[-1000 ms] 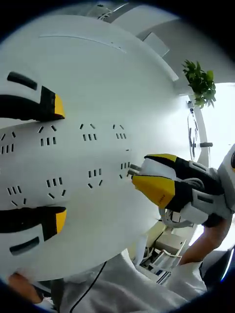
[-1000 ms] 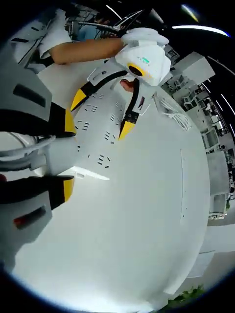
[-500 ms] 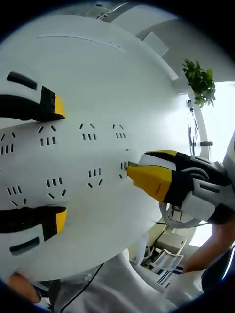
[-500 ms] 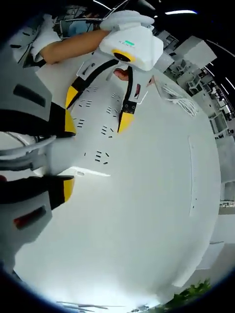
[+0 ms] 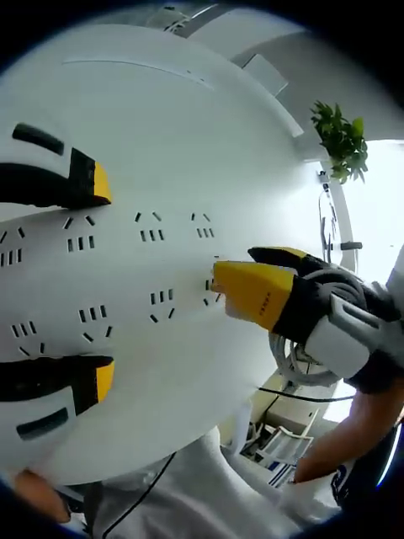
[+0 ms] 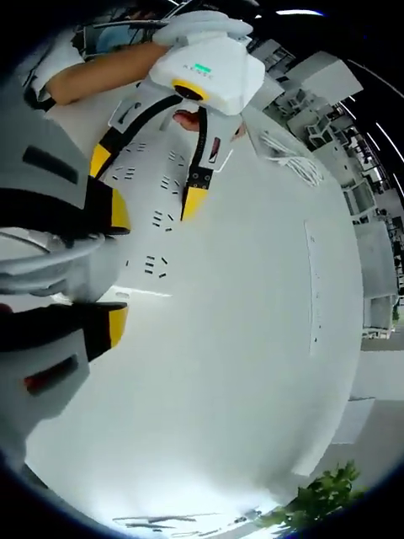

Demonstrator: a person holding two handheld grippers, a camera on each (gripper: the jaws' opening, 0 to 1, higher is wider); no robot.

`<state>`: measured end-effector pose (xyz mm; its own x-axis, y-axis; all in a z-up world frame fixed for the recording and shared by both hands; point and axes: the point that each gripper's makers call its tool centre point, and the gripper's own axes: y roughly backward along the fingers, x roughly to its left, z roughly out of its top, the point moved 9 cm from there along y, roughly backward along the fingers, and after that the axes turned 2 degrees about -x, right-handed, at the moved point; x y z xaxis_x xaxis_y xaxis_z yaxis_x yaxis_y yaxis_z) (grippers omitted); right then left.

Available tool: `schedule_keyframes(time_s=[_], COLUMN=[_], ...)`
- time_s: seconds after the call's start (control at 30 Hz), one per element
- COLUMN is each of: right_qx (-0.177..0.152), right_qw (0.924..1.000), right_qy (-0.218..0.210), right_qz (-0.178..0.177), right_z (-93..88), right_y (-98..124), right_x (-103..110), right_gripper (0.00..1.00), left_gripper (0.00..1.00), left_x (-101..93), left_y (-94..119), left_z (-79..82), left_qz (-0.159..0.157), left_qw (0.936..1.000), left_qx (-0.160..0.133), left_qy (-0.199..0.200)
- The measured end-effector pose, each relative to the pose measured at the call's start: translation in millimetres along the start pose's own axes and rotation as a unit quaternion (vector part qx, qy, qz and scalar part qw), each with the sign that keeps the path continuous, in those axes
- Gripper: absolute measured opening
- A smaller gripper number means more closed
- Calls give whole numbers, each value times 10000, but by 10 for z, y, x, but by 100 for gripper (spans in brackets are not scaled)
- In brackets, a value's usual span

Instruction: Straighten the power strip on the desk, plug the charger into it

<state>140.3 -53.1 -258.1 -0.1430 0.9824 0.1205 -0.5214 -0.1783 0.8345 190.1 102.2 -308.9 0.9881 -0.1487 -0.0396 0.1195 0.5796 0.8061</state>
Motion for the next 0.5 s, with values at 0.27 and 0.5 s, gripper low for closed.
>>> schedule_keyframes(time_s=[0.27, 0.5], right_qx=[-510, -805], right_qw=[9983, 9959], right_qy=[-133, 38], right_qz=[-234, -412], right_z=[-66, -34], right_y=[20, 9], right_x=[4, 21], right_gripper=[30, 30], left_gripper=[72, 73], left_x=[-10, -12], left_y=[-6, -9], left_z=[10, 9], left_qz=[11, 8], left_qw=[10000, 10000], left_qx=[20, 6], left_qy=[-11, -9])
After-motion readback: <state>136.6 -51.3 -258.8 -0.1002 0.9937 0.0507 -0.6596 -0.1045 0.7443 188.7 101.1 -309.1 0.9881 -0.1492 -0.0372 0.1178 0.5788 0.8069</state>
